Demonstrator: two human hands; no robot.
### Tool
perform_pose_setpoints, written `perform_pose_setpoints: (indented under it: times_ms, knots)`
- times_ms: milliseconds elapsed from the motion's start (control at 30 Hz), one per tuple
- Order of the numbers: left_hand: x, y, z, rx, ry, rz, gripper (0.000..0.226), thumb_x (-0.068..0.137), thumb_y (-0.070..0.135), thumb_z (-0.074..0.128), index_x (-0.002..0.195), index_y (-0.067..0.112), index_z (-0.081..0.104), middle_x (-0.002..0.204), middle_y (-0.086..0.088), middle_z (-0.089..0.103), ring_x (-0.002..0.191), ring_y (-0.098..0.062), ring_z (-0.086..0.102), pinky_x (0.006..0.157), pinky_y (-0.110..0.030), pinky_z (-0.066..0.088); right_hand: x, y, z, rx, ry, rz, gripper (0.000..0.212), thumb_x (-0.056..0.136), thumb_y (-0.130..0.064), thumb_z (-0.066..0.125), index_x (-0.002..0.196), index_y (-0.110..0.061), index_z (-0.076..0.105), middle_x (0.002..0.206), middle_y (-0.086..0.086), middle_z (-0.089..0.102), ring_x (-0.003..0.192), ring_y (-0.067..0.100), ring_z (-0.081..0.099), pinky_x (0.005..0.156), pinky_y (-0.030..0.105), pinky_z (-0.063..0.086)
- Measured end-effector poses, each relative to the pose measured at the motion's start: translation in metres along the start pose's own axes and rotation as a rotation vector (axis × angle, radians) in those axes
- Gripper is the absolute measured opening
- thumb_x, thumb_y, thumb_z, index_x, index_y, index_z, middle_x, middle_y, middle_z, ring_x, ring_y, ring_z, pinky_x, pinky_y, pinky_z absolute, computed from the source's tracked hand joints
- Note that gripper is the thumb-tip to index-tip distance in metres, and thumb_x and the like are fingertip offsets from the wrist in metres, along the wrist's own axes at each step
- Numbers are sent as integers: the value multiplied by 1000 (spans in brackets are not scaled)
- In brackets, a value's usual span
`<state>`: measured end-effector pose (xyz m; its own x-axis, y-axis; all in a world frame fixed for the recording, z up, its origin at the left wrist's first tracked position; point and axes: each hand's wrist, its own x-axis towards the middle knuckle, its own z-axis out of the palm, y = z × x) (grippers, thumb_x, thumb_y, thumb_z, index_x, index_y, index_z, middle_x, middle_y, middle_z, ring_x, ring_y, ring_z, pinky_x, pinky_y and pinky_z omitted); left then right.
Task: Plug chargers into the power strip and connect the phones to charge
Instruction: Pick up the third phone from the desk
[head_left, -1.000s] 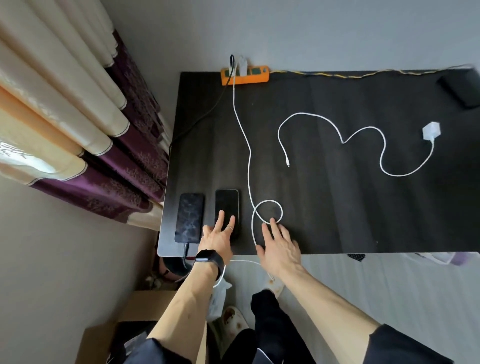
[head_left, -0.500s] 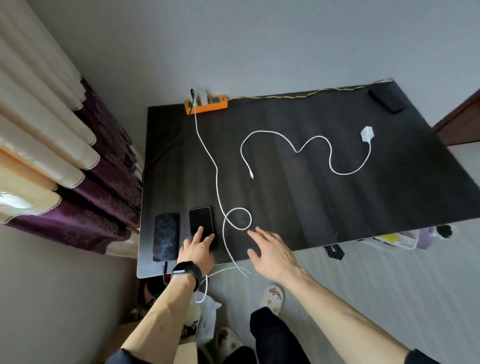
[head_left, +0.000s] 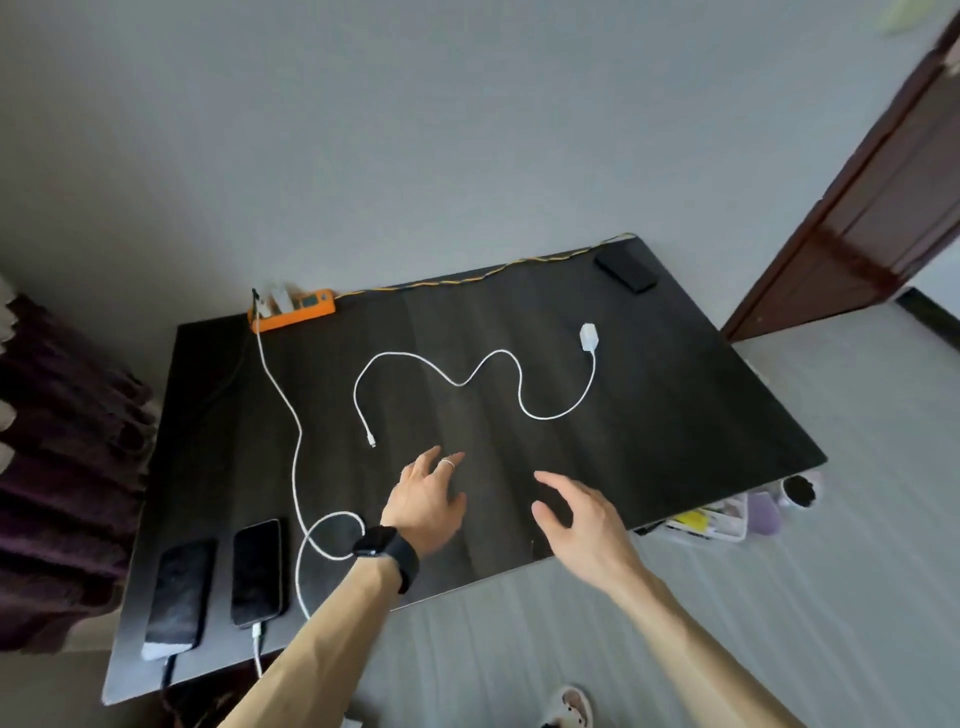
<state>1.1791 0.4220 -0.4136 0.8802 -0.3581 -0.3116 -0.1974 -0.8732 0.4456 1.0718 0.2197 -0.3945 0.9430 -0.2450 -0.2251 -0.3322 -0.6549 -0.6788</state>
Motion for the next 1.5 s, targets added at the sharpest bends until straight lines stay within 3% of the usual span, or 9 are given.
perform_pose_setpoints:
  times_ms: [333,700,967,1167,1300,1400,1500]
  knots:
    - [107,172,10,-6,-19,135,62,92,29,55,151,29,35,159,-3,29,142,-29,32,116,-38,31,79,91,-151,-36,134,63,45,98,-34,60,142,-26,54,140,-5,61,131,20,52,108,31,40]
    - [285,280,14,85,-72,317,61,93,29,54,151,26,34,160,-5,26,143,-29,29,116,-40,32,210,152,-227,-122,181,265,53,98,-41,59,148,-32,43,148,-6,53,140,17,46,109,36,43]
    - [396,315,49,170,-146,351,63,94,33,53,152,28,31,161,-5,22,146,-29,26,117,-42,31,294,224,-240,-202,65,400,57,99,-41,57,152,-29,37,158,-3,42,146,22,38,115,39,39]
    - [467,322,95,289,-164,314,70,94,41,53,155,28,22,165,-8,12,150,-32,16,121,-46,23,335,304,-214,-382,-97,460,72,99,-61,40,159,-41,5,170,1,-6,156,34,-4,122,60,15]
    - [510,332,128,360,-128,342,72,96,45,50,157,28,15,167,-6,2,152,-31,6,123,-50,15,339,354,-187,-471,-52,382,72,93,-75,18,153,-51,-15,168,-3,-21,153,30,-22,119,68,1]
    - [543,338,145,390,-89,349,77,96,50,47,158,25,10,167,-4,-4,153,-29,1,123,-51,11,332,375,-164,-545,100,320,70,92,-78,6,153,-51,-17,169,-4,-15,154,27,-19,118,69,-1]
    - [582,344,157,415,-23,334,82,96,57,41,159,20,3,167,-2,-7,154,-24,-4,123,-52,7,339,384,-154,-570,184,294,71,95,-75,18,158,-47,2,170,-1,4,157,29,-1,116,69,8]
